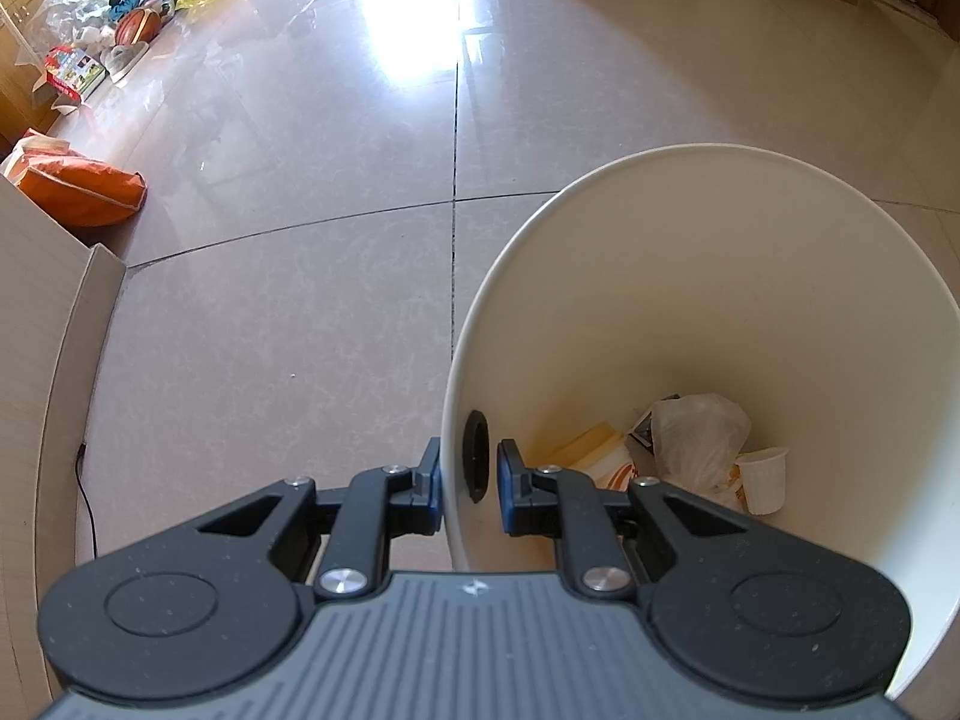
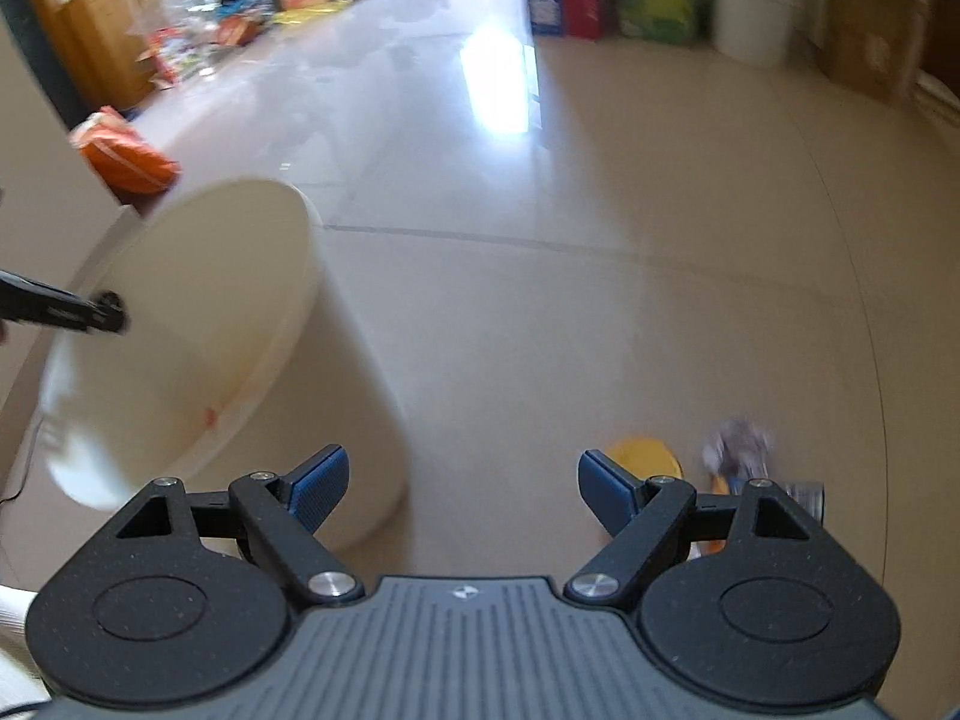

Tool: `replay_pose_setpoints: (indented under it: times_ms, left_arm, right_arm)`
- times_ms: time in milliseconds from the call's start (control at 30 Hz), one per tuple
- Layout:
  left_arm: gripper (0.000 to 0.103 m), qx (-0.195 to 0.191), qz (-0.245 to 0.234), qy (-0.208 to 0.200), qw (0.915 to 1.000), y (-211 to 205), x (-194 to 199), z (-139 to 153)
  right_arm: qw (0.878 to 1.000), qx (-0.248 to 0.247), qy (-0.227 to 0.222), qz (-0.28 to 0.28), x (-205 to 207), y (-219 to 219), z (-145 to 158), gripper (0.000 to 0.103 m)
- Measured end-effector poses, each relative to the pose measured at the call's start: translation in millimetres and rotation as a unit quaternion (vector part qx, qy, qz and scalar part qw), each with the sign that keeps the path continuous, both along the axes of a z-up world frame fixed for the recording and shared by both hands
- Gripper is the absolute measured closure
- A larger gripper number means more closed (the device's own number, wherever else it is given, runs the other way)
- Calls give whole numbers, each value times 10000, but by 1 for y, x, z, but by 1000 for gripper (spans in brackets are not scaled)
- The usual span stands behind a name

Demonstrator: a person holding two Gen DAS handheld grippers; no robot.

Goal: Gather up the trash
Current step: 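Move the right tool to an orange peel half and grasp it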

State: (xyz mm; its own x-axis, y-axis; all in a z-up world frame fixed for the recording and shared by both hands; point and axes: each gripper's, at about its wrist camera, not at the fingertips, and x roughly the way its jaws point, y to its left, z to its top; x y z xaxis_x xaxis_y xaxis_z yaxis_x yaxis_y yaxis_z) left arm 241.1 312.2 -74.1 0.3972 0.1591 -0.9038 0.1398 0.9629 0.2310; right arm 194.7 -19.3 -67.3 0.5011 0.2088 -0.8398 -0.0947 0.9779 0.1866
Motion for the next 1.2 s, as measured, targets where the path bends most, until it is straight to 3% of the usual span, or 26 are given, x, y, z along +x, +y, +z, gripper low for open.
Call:
replay_pose_setpoints:
  times_ms: [267, 400, 600, 833, 1200]
  left_arm:
    - [88, 0, 4, 0, 10000, 0, 0, 0]
    - [88, 8, -2, -2, 10000, 0, -1, 0]
    - [88, -6, 8, 14, 10000, 1, -1, 0]
    - [88, 53, -60, 19, 10000, -1, -1, -2]
    - [88, 54, -46, 47, 10000, -2, 2, 0]
  right_arm:
    - [9984, -85, 241, -499, -32, -22, -73, 16]
    - [9975, -152, 331, -612, -30, -30, -100, 16]
    - [9950, -440, 398, -803, -3, -42, -128, 16]
    - [9928, -791, 473, -762, 41, -45, -152, 3]
    - [9834, -1305, 851, -928, 89, -46, -207, 2]
